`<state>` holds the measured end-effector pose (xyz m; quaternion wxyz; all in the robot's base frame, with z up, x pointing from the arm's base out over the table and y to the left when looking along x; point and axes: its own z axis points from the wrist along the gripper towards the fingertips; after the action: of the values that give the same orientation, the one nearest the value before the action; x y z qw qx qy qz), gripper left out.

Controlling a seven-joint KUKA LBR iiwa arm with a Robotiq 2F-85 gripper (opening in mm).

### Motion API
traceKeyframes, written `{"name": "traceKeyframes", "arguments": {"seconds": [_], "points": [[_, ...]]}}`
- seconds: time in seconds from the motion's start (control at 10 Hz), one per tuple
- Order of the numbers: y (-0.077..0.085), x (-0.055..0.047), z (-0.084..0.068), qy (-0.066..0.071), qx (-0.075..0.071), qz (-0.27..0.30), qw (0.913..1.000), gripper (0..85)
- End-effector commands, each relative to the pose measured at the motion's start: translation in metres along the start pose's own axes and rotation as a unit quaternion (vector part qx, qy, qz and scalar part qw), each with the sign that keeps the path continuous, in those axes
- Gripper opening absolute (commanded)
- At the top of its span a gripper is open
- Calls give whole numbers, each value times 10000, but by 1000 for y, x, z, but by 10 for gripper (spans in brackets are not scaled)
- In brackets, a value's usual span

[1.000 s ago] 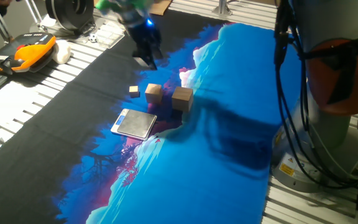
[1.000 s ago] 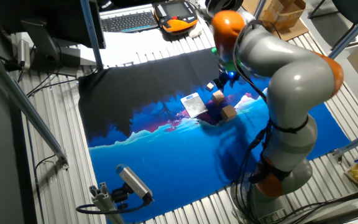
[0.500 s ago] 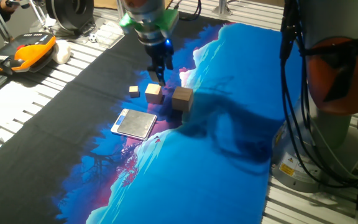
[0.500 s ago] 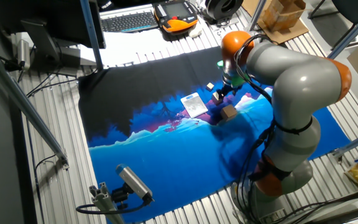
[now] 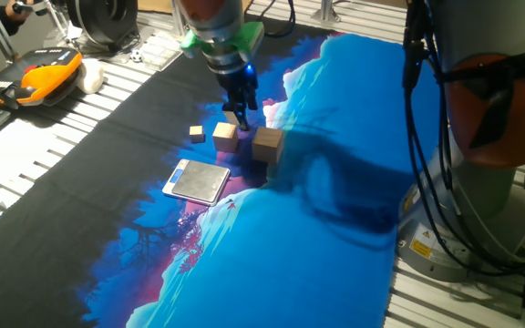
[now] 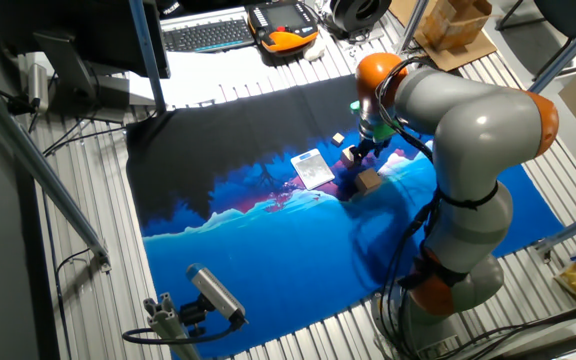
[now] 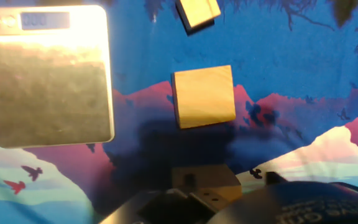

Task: Place the block on the scale

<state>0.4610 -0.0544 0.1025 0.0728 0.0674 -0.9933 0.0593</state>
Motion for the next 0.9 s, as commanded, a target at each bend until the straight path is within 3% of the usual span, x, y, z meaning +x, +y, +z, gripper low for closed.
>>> {"name": "traceKeyframes", "arguments": {"seconds": [0.0, 0.3, 0.4, 0.5, 0.7, 0.8], "points": [[0, 0, 2, 0, -25, -4, 10000, 510], [1, -1, 3, -109, -89, 83, 9999, 510], [1, -1, 3, -24, -120, 227, 9997, 510], [1, -1, 3, 55, -145, 363, 9992, 680], [1, -1, 3, 379, -263, 490, 9977, 680], [1, -1, 3, 446, -319, 523, 9971, 680]]}}
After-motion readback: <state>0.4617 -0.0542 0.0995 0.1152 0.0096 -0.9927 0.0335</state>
